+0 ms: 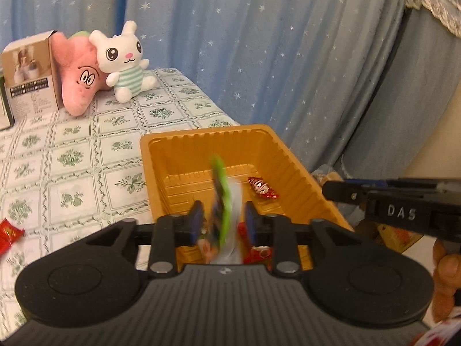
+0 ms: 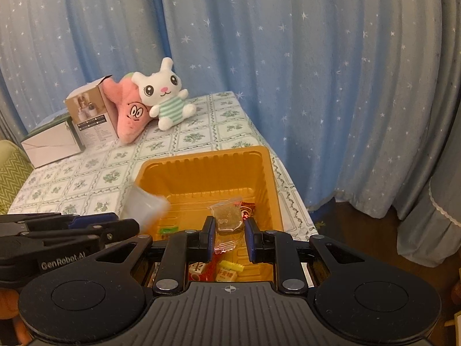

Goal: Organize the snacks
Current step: 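Carry the bag and cake packet into the orange tray and open both tools, then withdraw both tools from the orange tray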

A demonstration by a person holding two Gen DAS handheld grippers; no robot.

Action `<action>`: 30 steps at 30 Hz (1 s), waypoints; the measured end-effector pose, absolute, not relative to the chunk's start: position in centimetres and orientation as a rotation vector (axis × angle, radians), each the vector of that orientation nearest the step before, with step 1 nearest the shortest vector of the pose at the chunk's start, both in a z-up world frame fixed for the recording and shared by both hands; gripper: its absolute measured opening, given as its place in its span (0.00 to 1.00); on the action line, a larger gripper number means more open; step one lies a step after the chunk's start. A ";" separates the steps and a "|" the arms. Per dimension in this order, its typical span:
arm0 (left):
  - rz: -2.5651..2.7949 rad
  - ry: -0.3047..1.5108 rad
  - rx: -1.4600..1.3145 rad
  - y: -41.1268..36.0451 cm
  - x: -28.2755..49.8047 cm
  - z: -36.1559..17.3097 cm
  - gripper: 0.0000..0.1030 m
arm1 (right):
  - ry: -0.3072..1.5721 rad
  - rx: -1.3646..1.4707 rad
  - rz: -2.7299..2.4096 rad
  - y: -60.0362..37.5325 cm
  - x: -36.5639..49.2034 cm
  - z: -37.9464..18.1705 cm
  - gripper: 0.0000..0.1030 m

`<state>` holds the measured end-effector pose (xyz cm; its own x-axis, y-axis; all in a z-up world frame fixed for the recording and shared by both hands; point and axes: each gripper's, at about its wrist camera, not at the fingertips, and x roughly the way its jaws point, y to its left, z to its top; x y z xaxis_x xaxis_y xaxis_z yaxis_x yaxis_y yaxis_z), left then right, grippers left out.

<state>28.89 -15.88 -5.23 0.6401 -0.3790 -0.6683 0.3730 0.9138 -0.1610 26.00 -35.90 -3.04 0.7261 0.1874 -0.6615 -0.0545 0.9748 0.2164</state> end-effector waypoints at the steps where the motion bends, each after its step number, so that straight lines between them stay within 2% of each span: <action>1: -0.429 0.758 -0.006 -15.7 28.8 -5.2 0.33 | 0.749 0.187 0.135 -35.9 26.1 -3.1 0.21; 4: -0.406 0.745 0.002 -14.9 28.4 -5.1 0.34 | 0.755 0.191 0.137 -35.8 26.1 -3.4 0.21; 7: -0.383 0.737 -0.003 -14.0 27.9 -4.8 0.45 | 0.762 0.198 0.144 -35.6 26.0 -3.6 0.21; 12: -0.350 0.736 -0.019 -12.4 26.8 -4.4 0.48 | 0.770 0.205 0.166 -34.9 25.8 -3.8 0.21; 16: -0.328 0.730 -0.028 -11.3 25.8 -4.2 0.58 | 0.766 0.203 0.184 -34.1 25.8 -3.6 0.21; 19: -0.312 0.728 -0.030 -10.7 25.4 -4.1 0.60 | 0.758 0.209 0.212 -33.6 26.3 -3.3 0.21; 20: -0.305 0.726 -0.029 -10.4 25.3 -4.0 0.64 | 0.758 0.218 0.224 -33.6 26.5 -3.2 0.21; 22: -0.291 0.719 -0.021 -10.0 24.9 -3.8 0.72 | 0.772 0.238 0.231 -33.6 26.8 -3.1 0.27; 24: -0.274 0.709 -0.001 -9.7 24.5 -3.5 0.75 | 0.756 0.259 0.213 -33.9 26.4 -2.8 0.56; 25: -0.268 0.704 0.009 -9.5 24.3 -3.3 0.77 | 0.740 0.271 0.201 -34.2 26.1 -2.6 0.59; 30: -0.240 0.686 0.021 -8.3 22.8 -2.4 0.84 | 0.736 0.302 0.168 -35.1 24.5 -1.5 0.60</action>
<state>22.80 -8.28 -2.38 0.7475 -0.2130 -0.6292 0.2267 0.9721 -0.0598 24.49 -35.12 -1.54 0.7306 0.2551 -0.6333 -0.0449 0.9435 0.3282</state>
